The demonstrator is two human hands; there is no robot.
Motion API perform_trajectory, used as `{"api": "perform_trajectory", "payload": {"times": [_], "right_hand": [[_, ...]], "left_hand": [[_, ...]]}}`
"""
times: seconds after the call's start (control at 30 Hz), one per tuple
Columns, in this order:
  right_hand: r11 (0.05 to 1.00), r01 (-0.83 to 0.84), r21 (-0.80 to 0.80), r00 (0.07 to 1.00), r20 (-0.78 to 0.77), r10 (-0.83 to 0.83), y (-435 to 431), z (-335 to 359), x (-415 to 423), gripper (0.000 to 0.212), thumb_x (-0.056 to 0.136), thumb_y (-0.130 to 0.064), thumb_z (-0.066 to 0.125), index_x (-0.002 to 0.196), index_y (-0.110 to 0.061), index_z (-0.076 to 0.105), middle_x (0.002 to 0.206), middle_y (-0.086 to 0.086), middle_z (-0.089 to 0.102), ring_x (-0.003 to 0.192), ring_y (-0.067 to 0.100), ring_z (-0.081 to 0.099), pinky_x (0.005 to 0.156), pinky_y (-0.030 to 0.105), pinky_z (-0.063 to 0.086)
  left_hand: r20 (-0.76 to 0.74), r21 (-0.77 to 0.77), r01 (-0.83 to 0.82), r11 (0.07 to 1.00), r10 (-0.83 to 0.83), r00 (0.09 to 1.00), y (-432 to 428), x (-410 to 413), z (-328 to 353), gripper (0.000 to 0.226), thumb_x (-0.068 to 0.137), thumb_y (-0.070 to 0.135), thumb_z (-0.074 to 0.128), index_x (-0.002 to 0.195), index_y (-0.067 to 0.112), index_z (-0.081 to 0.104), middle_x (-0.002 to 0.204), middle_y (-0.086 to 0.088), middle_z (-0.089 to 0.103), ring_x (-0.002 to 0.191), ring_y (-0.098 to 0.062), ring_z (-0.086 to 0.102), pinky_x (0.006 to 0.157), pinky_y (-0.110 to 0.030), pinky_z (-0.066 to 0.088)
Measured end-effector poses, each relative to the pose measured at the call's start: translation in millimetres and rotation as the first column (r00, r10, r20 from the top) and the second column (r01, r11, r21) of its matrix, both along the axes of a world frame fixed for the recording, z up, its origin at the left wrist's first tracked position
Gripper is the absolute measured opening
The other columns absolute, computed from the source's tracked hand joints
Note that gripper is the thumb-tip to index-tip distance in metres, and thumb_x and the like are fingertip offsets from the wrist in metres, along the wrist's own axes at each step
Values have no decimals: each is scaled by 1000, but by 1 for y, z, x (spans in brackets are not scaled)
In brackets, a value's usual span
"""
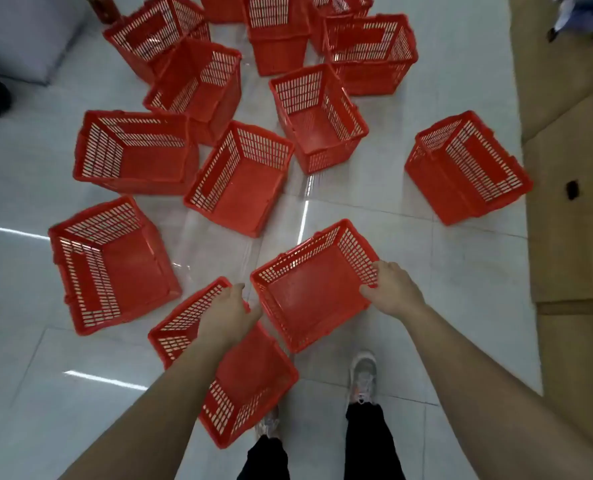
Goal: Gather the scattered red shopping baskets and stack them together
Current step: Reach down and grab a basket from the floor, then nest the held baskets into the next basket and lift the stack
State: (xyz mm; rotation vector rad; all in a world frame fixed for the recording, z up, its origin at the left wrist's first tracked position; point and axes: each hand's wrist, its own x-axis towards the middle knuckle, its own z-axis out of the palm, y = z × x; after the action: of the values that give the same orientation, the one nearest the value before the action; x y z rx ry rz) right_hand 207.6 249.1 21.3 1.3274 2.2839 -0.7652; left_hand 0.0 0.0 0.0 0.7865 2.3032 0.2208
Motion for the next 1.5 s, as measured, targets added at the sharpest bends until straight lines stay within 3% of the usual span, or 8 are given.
{"api": "perform_trajectory", "payload": {"times": [0.23, 0.43, 0.57, 0.7, 0.9, 1.13, 1.3, 1.5], "right_hand": [[995, 87, 47, 996, -12, -87, 111, -205, -10, 62, 81, -41, 67, 134, -11, 53, 125, 19, 56, 115, 40, 54, 95, 46, 48], [989, 67, 132, 998, -21, -65, 166, -366, -16, 72, 86, -43, 63, 144, -9, 38, 136, 21, 46, 122, 44, 45, 97, 50, 43], [980, 106, 166, 991, -101, -90, 170, -425, -14, 59, 92, -33, 54, 143, -10, 38, 135, 21, 46, 117, 45, 49, 95, 53, 44], [981, 152, 120, 985, -103, -140, 175, -440, -5, 54, 94, -18, 49, 144, -7, 34, 131, 27, 50, 115, 48, 52, 95, 52, 43], [946, 264, 188, 949, -228, -220, 178, -375, 10, 49, 84, -13, 48, 133, -13, 45, 122, 18, 58, 110, 42, 57, 88, 51, 48], [948, 288, 132, 896, -387, -218, 179, -195, -12, 50, 85, -11, 53, 135, -12, 47, 124, 16, 58, 112, 38, 57, 93, 47, 48], [975, 196, 102, 866, -485, -123, 173, -24, -66, 49, 86, -17, 56, 134, -10, 48, 123, 18, 58, 113, 39, 56, 94, 48, 48], [989, 116, 90, 812, -582, -42, 139, 143, -120, 47, 87, -23, 55, 133, -15, 49, 121, 12, 58, 112, 36, 57, 94, 46, 46]], "left_hand": [[26, 9, -253, 967, 252, 967, 77, -17, -189, 68, 86, 39, 68, 139, 3, 46, 136, -22, 54, 127, -36, 49, 105, -40, 36], [48, -8, -616, 788, 615, 787, 100, 17, -338, 87, 88, 28, 70, 151, -4, 19, 146, -32, 35, 135, -45, 34, 111, -44, 28], [21, -121, -742, 660, 749, 662, 93, 57, -393, 88, 92, 22, 63, 152, -5, 6, 144, -40, 32, 130, -52, 38, 105, -47, 33], [0, -118, -712, 692, 717, 697, 84, 68, -399, 81, 87, -2, 52, 154, 1, 5, 144, -37, 33, 125, -53, 44, 103, -49, 37], [-26, 84, -693, 716, 697, 717, 83, 45, -339, 78, 83, -1, 48, 154, 11, 19, 146, -26, 41, 126, -46, 46, 103, -49, 39], [-28, 270, -687, 675, 718, 695, 73, 23, -163, 80, 79, -3, 53, 152, 13, 24, 147, -21, 44, 129, -39, 47, 107, -44, 39], [-51, 338, -735, 588, 791, 609, 46, -2, 5, 79, 84, 3, 55, 152, 24, 21, 135, -16, 57, 114, -37, 59, 95, -45, 47], [-78, 465, -760, 454, 876, 476, -8, -2, 164, 65, 86, 6, 61, 145, 16, 38, 133, -15, 59, 117, -38, 58, 96, -42, 44]]}}
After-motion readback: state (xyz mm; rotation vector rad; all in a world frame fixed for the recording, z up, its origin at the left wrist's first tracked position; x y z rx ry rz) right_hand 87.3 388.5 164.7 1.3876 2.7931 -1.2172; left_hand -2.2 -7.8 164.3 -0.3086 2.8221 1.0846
